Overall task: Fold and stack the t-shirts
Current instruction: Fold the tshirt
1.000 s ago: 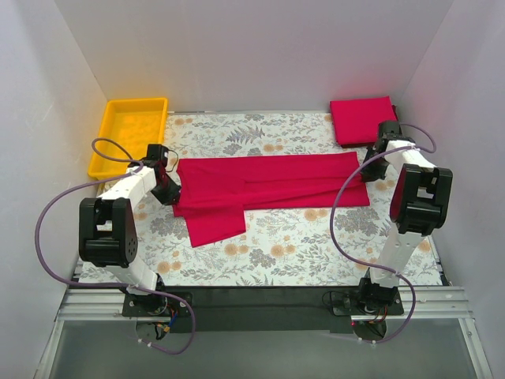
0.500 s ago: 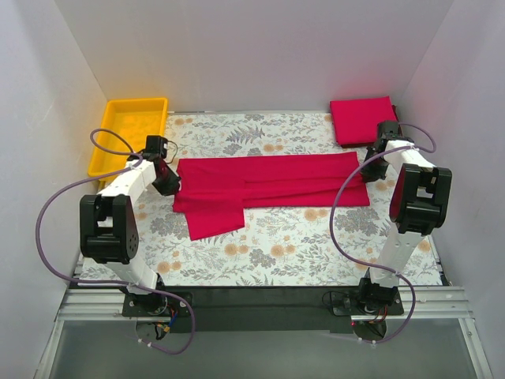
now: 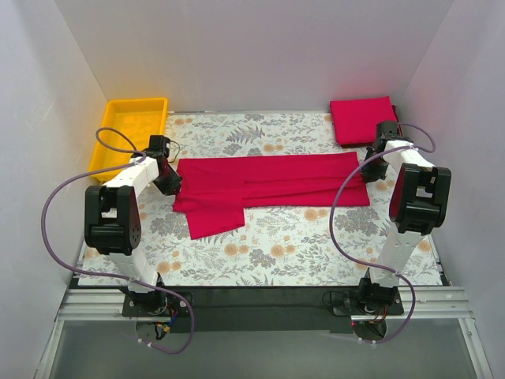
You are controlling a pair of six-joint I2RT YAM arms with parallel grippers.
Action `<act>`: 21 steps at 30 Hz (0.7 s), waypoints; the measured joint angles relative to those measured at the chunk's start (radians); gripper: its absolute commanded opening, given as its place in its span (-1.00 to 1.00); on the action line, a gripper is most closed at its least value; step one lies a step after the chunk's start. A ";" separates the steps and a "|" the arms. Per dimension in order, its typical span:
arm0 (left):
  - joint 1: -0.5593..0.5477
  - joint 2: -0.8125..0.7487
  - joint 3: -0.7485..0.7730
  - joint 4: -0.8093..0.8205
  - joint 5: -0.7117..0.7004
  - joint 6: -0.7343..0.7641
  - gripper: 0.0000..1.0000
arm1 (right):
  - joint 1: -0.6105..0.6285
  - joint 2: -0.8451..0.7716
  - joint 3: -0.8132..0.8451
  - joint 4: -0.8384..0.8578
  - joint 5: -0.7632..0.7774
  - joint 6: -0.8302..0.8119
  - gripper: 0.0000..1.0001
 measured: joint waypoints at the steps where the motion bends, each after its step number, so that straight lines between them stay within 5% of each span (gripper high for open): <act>1: 0.000 0.000 0.000 0.006 0.000 0.003 -1.00 | 0.000 0.000 0.000 0.000 0.000 0.000 -0.90; 4: -0.003 0.004 0.008 0.017 -0.003 0.014 -1.00 | 0.000 0.001 -0.002 0.003 0.001 0.002 -0.85; 8: -0.010 0.016 0.024 0.030 -0.007 0.026 -0.74 | 0.000 0.001 -0.011 0.012 0.008 0.003 -0.67; 15: -0.010 0.019 0.035 0.041 -0.038 0.048 -0.06 | -0.002 -0.005 -0.013 0.029 0.027 -0.005 0.03; 17: -0.010 0.018 0.047 0.037 -0.046 0.056 0.27 | -0.002 -0.028 -0.019 0.031 0.026 -0.006 0.21; 21: -0.022 -0.026 0.064 0.025 -0.063 0.055 0.49 | 0.017 -0.124 -0.055 0.031 0.028 -0.005 0.32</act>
